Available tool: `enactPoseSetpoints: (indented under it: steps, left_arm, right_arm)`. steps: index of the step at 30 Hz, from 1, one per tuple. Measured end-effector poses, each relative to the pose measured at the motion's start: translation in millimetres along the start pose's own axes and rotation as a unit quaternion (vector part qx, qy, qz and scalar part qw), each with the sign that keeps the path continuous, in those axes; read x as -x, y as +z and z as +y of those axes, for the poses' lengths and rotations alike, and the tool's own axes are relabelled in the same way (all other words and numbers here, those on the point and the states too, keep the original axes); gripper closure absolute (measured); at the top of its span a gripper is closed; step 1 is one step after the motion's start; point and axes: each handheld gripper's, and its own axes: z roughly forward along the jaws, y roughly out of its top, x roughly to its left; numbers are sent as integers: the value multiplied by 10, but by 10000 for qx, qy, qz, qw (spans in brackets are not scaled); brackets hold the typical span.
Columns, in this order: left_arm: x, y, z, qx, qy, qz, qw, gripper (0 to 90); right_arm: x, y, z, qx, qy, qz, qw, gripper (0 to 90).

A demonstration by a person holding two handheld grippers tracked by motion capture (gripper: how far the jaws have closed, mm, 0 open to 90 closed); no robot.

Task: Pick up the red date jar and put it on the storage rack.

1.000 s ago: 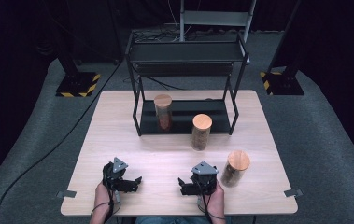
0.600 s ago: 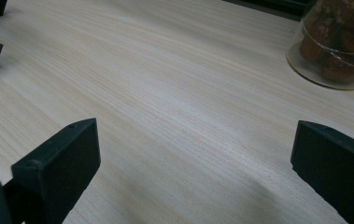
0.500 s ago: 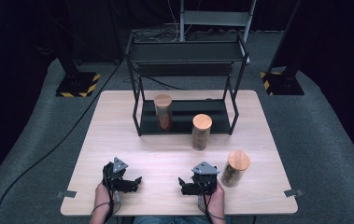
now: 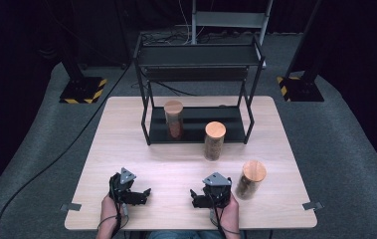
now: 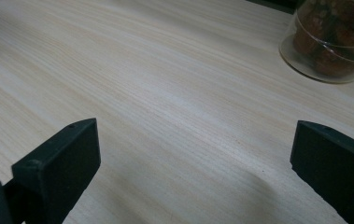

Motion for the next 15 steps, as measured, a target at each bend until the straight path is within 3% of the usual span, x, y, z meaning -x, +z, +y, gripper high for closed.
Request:
enactPoseSetpoints:
  steps: [9, 12, 15]
  left_arm:
    - [1, -2, 0, 0, -4, 6, 10000, 1]
    - [0, -2, 0, 0, -4, 6, 10000, 1]
    - [1, -2, 0, 1, -2, 7, 10000, 1]
  right_arm:
    - [47, -9, 45, 77, 244, -135, 9996, 6]
    - [63, -1, 118, 165, 306, -367, 9987, 3]
    - [114, 78, 221, 77, 318, -636, 9974, 3]
